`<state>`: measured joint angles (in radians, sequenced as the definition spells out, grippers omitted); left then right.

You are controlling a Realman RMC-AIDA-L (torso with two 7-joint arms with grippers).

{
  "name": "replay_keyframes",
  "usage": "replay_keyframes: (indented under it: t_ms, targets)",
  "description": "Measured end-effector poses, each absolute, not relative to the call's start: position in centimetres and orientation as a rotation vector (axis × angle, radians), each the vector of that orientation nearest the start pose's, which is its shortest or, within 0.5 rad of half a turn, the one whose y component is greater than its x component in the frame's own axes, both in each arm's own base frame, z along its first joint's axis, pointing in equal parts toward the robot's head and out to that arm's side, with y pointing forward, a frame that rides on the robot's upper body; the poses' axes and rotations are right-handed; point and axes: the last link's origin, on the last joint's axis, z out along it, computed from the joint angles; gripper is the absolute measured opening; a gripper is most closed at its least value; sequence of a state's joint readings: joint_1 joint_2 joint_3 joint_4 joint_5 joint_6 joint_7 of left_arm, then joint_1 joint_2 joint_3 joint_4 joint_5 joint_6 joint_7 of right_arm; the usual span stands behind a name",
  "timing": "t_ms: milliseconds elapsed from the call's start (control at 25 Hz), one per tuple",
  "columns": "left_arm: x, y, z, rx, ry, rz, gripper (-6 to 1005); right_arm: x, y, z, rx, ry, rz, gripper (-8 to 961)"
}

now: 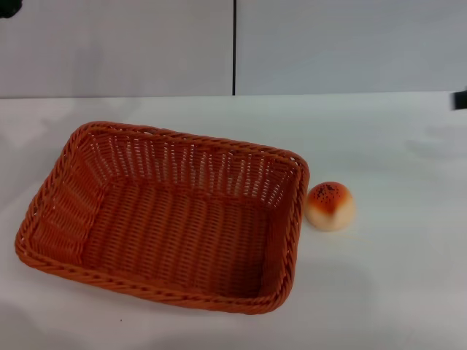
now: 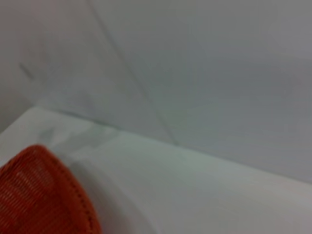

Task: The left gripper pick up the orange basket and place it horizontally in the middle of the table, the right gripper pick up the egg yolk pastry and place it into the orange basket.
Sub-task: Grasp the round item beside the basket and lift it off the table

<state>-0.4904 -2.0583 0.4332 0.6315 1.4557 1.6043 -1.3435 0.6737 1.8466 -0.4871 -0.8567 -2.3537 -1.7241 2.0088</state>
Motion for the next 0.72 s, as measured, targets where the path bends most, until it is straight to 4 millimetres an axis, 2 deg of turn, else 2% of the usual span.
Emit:
replay_keyframes:
  t_ms: [200,480,720]
  targets:
    - [-25.8,35.0,9.8,-2.020,-0.514,-1.339,676,25.3,38.6,9.6,-2.664,1.152,0.254,640]
    - [-25.5,35.2,9.8,-2.025,-0.505,-1.345,676,24.3,38.2,4.0,-2.792,1.132,0.065,640]
    - [-25.3,35.4,9.8,-2.028,-0.500,-1.349,676,24.1,37.7,1.6,-2.834,1.126,-0.022,640]
